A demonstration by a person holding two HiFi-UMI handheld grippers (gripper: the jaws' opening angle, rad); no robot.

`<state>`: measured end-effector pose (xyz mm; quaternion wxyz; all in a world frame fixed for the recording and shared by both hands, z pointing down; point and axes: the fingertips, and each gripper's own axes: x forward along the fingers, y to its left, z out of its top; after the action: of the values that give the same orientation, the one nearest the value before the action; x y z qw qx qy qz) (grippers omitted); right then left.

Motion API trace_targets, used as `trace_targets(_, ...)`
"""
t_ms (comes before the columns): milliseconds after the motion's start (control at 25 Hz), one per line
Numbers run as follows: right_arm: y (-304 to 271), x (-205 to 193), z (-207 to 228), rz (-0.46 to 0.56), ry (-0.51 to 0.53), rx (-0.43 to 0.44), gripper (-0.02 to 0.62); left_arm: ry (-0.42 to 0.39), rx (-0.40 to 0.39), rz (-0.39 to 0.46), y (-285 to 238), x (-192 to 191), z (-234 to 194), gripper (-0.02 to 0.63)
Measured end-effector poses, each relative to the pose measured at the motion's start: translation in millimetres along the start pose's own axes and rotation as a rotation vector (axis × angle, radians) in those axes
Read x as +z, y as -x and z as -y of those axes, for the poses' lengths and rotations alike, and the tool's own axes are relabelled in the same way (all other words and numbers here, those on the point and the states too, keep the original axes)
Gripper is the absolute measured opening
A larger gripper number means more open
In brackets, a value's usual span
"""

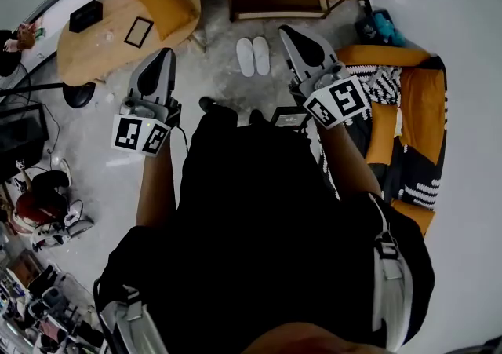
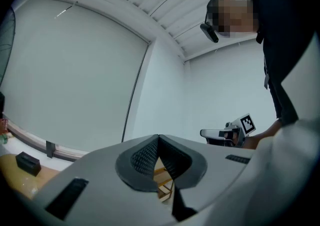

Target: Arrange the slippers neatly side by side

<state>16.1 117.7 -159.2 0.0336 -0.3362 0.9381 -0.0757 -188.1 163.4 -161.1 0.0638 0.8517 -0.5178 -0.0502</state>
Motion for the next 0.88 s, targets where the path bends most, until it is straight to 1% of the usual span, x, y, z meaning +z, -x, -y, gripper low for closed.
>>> trace_targets(80, 23.9, -11.8, 0.7, -0.013, -0.002, -0.025, 0.031, -0.003, 0.020, 0.000, 10.6, -4.8, 21.6, 0.014)
trace_targets(160, 45.9, -24.2, 3.8, -0.031, 0.004, -0.082, 0.031, -0.010, 0.049, -0.004, 20.4, -12.4, 36.9, 0.014)
trace_targets(320, 81.6, -36.0, 7.2, -0.063, 0.000, -0.207, 0.031, -0.027, 0.147, -0.009, 37.9, -19.2, 49.2, 0.014)
trace_targets(400, 96.1, -37.1, 6.9, -0.076, 0.013, -0.248, 0.031, -0.049, 0.171, 0.008, 43.1, -13.6, 53.2, 0.014)
trace_targets(440, 103.1, -36.9, 6.8, -0.079, 0.021, -0.265, 0.031, -0.056, 0.167, 0.016, 43.9, -11.1, 56.0, 0.014)
trace_targets(560, 125.1, -32.6, 1.2, -0.074, 0.038, -0.316, 0.031, -0.065, 0.118, 0.022, 44.3, -8.4, 68.0, 0.014)
trace_targets(680, 140.8, -28.7, -16.2, -0.062, 0.052, -0.341, 0.031, -0.062, 0.095, 0.029, 56.0, -6.9, 80.0, 0.014)
trace_targets(880, 166.9, -44.4, -48.3, -0.073, 0.032, -0.382, 0.031, -0.041, 0.067, -0.010, 88.4, -27.2, 94.0, 0.014)
